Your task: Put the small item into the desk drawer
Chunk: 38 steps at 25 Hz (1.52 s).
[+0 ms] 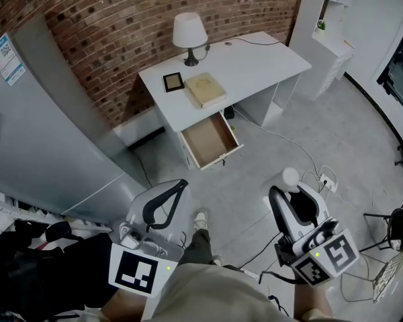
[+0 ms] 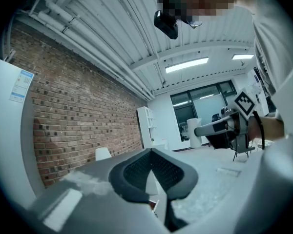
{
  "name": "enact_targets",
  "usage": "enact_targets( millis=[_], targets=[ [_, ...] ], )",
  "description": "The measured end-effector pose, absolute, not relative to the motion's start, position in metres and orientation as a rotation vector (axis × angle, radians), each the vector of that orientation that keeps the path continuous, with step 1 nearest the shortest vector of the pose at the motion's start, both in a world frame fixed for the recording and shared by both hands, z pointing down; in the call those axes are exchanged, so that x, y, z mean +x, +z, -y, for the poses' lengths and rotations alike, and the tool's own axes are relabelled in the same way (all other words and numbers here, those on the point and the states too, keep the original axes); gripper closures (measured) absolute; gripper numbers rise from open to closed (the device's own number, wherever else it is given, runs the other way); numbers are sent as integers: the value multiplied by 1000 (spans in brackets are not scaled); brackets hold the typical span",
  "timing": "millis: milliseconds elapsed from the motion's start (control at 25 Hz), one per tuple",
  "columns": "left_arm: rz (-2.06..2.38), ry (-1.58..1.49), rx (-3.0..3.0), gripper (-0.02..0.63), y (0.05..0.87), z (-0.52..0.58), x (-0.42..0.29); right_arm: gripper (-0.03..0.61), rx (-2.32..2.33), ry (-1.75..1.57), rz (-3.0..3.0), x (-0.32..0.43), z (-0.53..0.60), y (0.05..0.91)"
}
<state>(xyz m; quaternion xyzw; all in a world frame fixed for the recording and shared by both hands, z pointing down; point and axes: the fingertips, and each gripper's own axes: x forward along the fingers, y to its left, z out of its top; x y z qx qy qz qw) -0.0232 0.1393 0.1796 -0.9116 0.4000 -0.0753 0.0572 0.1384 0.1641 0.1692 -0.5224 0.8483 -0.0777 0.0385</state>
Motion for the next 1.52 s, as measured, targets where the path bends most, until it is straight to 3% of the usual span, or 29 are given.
enact_targets(
  millis=[800, 1520],
  targets=[
    [-1217, -418, -2941, 612, 300, 127, -40, 451, -1685, -614, -2728, 90, 121, 308],
    [-1256, -752, -3124, 612, 507, 241, -3, 451, -1681, -1181, -2971, 93, 251, 589]
  ],
)
